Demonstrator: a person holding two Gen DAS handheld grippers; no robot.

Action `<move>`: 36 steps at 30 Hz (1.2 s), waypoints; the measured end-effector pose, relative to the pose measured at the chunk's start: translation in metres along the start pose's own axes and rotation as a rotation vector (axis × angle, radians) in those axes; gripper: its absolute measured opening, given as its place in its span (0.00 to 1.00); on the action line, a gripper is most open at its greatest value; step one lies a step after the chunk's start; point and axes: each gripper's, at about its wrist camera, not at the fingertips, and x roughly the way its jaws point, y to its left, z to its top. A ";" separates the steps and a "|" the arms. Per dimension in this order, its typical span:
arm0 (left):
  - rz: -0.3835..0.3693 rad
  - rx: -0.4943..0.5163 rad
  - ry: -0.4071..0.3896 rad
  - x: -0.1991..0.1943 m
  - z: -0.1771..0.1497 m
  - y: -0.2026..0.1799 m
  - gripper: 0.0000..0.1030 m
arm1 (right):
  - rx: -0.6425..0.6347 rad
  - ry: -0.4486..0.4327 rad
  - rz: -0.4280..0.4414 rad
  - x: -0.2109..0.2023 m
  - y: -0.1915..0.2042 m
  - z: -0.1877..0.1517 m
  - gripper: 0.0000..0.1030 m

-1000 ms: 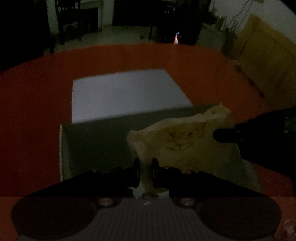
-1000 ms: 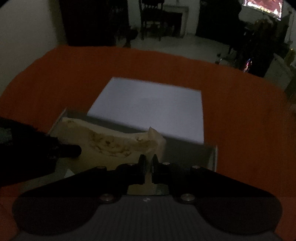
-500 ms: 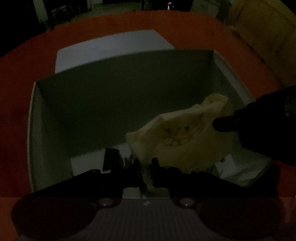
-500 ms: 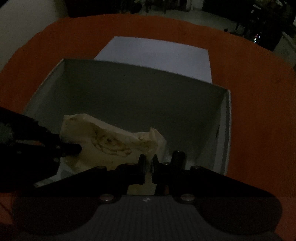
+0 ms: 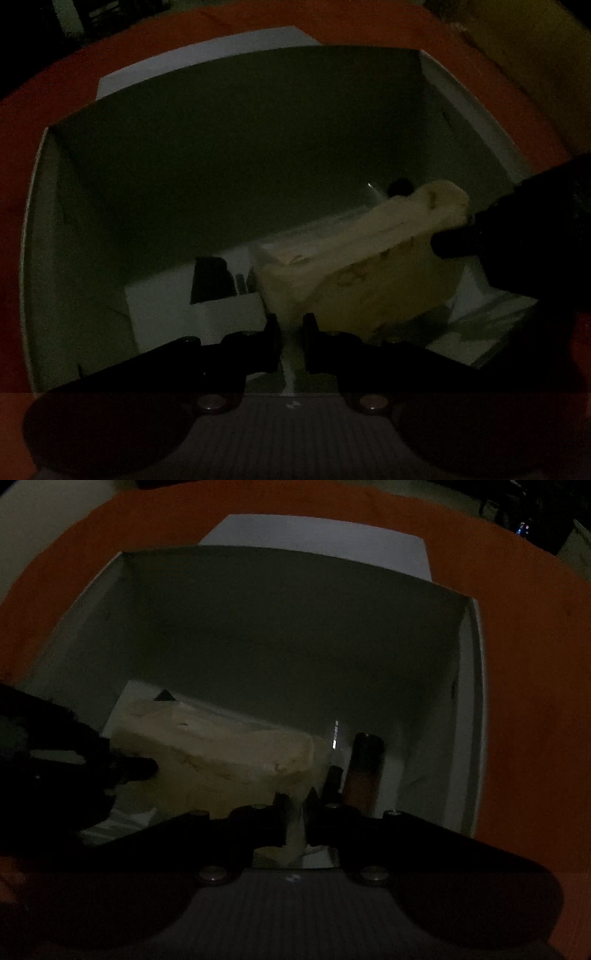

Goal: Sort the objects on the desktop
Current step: 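Open both tools releasing the bag and withdraw from the box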

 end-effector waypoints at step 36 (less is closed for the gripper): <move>0.188 0.154 -0.439 -0.078 0.001 0.000 1.00 | 0.010 -0.386 0.015 -0.041 -0.006 0.010 1.00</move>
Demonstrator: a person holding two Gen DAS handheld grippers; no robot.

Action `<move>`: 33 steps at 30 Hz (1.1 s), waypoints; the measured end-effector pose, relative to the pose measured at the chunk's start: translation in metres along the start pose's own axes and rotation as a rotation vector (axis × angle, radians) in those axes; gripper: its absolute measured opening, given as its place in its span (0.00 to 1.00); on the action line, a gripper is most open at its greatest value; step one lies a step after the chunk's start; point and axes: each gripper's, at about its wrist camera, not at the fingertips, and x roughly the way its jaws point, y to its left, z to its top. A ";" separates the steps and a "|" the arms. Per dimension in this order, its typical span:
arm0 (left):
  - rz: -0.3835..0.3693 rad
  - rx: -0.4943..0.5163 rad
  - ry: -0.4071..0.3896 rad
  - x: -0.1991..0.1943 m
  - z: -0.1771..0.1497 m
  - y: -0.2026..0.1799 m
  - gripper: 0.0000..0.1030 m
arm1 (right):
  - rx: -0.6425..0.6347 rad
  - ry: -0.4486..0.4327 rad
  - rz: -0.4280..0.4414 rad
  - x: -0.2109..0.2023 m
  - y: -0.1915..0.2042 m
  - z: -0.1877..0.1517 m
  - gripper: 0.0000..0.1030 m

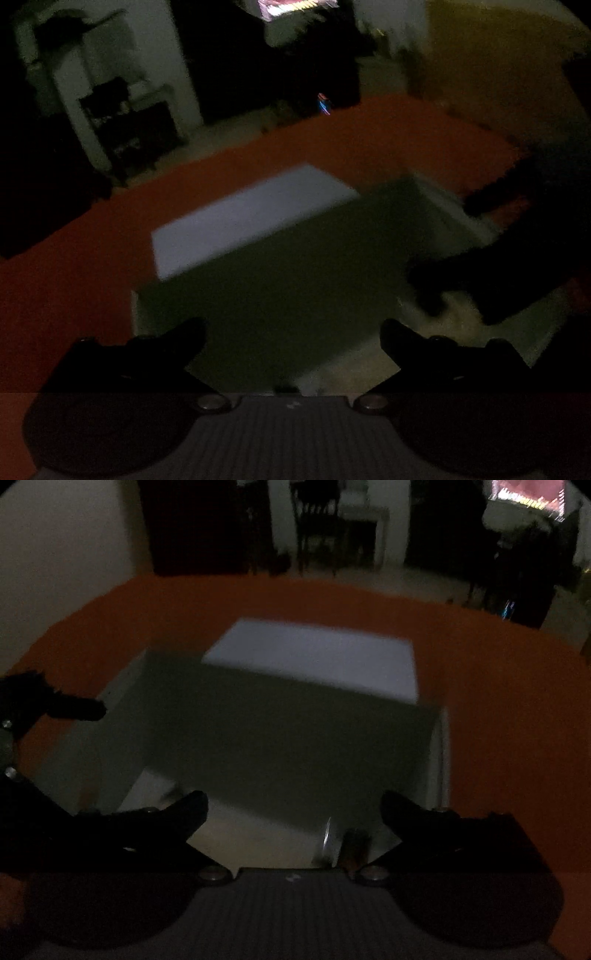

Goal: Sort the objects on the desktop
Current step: 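Open both tools releasing the bag and withdraw from the box, then move both tools to the white box lid lying on the table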

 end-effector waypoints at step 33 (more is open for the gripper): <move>-0.031 -0.490 0.284 0.081 0.042 0.170 1.00 | 0.272 0.033 0.019 -0.003 -0.105 0.118 1.00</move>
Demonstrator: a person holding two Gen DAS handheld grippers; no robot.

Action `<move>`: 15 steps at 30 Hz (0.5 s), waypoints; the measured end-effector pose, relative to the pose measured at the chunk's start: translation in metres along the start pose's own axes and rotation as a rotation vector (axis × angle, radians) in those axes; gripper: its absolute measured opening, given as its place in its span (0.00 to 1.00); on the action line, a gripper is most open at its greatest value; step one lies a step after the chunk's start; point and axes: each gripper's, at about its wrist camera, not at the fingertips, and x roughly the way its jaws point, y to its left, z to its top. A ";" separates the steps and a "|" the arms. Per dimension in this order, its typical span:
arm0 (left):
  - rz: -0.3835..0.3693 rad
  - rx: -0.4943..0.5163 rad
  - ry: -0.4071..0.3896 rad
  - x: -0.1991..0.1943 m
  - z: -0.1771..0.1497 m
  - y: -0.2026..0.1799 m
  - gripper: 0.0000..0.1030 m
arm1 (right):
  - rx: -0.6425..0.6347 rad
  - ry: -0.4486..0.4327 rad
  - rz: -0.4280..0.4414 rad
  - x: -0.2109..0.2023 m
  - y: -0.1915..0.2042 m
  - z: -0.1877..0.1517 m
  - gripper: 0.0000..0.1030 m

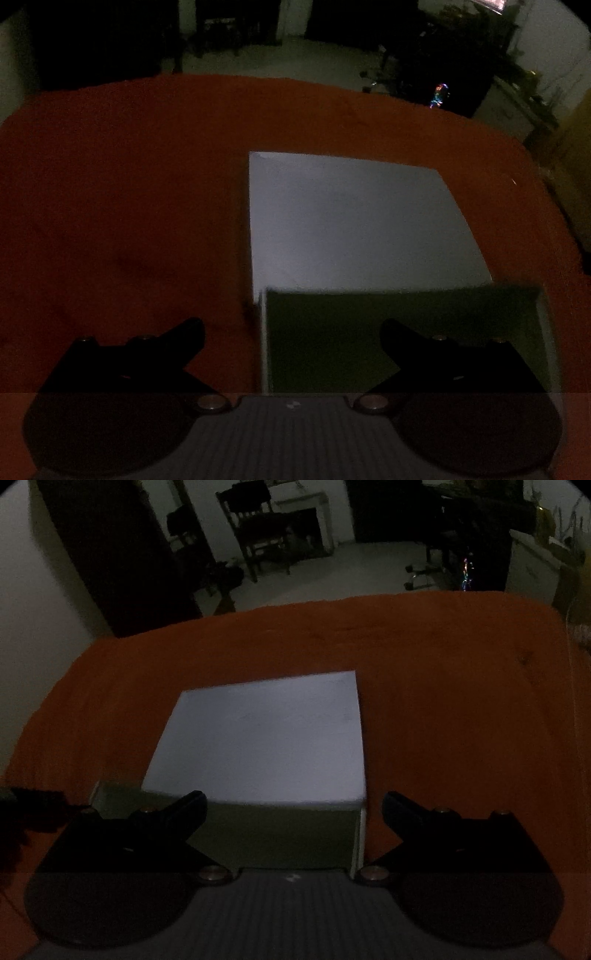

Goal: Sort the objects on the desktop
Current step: 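Move both tools to the white box lid lying on the table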

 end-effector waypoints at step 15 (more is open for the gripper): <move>-0.068 0.026 0.141 0.109 0.090 0.049 1.00 | 0.031 0.130 0.082 0.118 -0.064 0.098 1.00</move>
